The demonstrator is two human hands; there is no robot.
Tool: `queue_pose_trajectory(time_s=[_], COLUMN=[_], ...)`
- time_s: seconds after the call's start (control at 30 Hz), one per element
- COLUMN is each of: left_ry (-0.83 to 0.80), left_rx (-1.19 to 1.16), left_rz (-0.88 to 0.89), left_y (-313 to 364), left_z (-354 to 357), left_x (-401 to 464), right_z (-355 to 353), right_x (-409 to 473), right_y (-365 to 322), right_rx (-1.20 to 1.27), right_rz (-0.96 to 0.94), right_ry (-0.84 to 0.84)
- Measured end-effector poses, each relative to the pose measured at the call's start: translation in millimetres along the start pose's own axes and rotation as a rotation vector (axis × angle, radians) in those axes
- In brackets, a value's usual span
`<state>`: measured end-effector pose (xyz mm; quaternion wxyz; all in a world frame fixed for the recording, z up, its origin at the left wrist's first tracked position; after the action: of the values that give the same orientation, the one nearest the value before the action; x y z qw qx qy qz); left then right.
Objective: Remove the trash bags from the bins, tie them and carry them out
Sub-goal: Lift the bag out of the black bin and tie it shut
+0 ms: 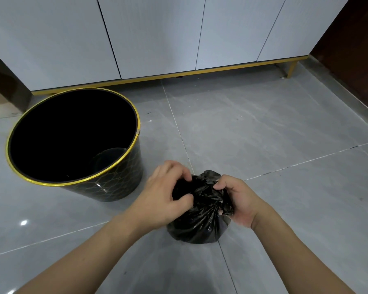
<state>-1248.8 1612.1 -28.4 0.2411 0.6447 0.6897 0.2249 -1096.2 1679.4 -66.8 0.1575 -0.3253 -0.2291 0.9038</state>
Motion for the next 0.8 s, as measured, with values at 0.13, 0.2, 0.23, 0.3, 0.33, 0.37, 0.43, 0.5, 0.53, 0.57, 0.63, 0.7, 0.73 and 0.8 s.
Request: queue_pose_trajectory(time_s=[0.13, 0.2, 0.23, 0.3, 0.33, 0.37, 0.43, 0.5, 0.53, 0.57, 0.63, 0.7, 0.73, 0.8], left_ry=[-0.010, 0.024, 0.026, -0.003, -0.020, -0.042, -0.075, -0.012, 0.047, 0.111, 0.194, 0.215, 0.212, 0.126], left_rx=[0.151, 0.109, 0.026, -0.254, -0.419, -0.570, -0.746, -0.781, -0.778, -0.770, -0.789, -0.940, -1.075, -1.302], left_rz=[-0.016, -0.075, -0.143, -0.392, -0.537, -0.670, -0.808, -0.838, -0.853, -0.884, -0.999, -1.048, -1.022, -0.875], left_y=[2.8, 2.0, 0.1, -8.1, -10.8, -12.3, -10.6, -16.7, -24.1, -35.0, -57.9, -70.9, -71.5, -64.7], left_z=[15.1, 15.9, 15.1, 11.7, 9.4, 8.7, 6.8, -0.1, -3.5, -5.9, -5.6, 1.4, 6.2, 11.4], left_x=[2.2, 4.7, 5.8, 8.5, 8.7, 7.3, 3.9, 3.2, 1.2, -2.5, -15.5, -27.0, -28.4, -22.6], right_z=[2.9, -0.6, -1.8, -2.2, -3.3, -5.1, -8.8, -11.9, -17.2, -25.4, -45.7, -56.2, -56.5, -56.0], right_x=[0.7, -0.2, -1.1, -2.5, -3.2, -3.7, -6.1, -9.8, -11.1, -12.0, -14.3, -12.8, -8.3, 4.5], right_y=[0.9, -1.3, -4.0, -13.5, -18.6, -23.0, -29.7, -37.6, -42.3, -48.5, -60.9, -61.8, -60.2, -53.1], right_rx=[-0.082, -0.154, -0.189, -0.288, -0.363, -0.455, -0.687, -1.024, -1.203, -1.350, -1.507, -1.611, -1.650, -1.612], right_rz=[-0.010, -0.043, -0.077, -0.227, -0.327, -0.429, -0.633, -0.799, -0.841, -0.838, -0.724, -0.630, -0.587, -0.385], right_ry=[0.068, 0.110, 0.133, 0.196, 0.253, 0.333, 0.483, 0.560, 0.587, 0.627, 0.724, 0.728, 0.681, 0.524])
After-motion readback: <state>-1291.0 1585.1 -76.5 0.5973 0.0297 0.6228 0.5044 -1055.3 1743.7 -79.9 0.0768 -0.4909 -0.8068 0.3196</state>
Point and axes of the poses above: each hand's wrist, its own x-axis towards the middle knuckle, its own z-axis out of the palm, y = z × x, the point moved 5 cm from there along x, towards the middle knuckle, and after that the axes turned 15 degrees about x, right-handed, at the moved point
